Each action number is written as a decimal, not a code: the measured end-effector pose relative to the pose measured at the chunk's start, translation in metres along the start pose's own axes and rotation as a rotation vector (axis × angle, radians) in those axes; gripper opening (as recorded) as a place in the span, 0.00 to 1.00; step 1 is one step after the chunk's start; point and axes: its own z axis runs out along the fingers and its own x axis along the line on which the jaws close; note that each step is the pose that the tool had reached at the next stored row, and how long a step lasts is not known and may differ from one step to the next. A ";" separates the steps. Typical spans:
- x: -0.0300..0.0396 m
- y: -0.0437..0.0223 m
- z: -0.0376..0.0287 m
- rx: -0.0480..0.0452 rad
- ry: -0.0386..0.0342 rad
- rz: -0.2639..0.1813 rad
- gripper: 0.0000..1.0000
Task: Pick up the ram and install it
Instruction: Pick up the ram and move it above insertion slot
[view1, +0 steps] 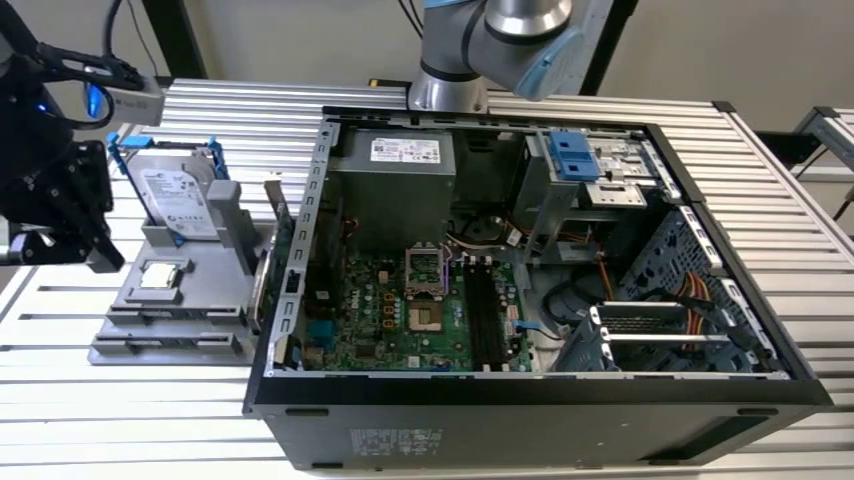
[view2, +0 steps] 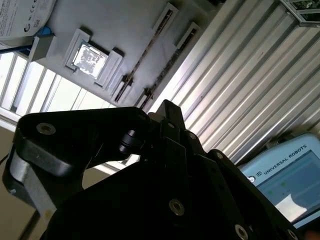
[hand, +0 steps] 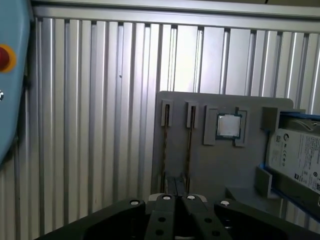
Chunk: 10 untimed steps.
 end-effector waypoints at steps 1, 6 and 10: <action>0.0000 0.0000 0.0009 -0.0002 0.0000 0.000 0.00; -0.0001 0.0002 0.0053 -0.0012 0.0000 0.000 0.00; -0.0001 0.0003 0.0090 -0.0022 -0.0001 0.000 0.00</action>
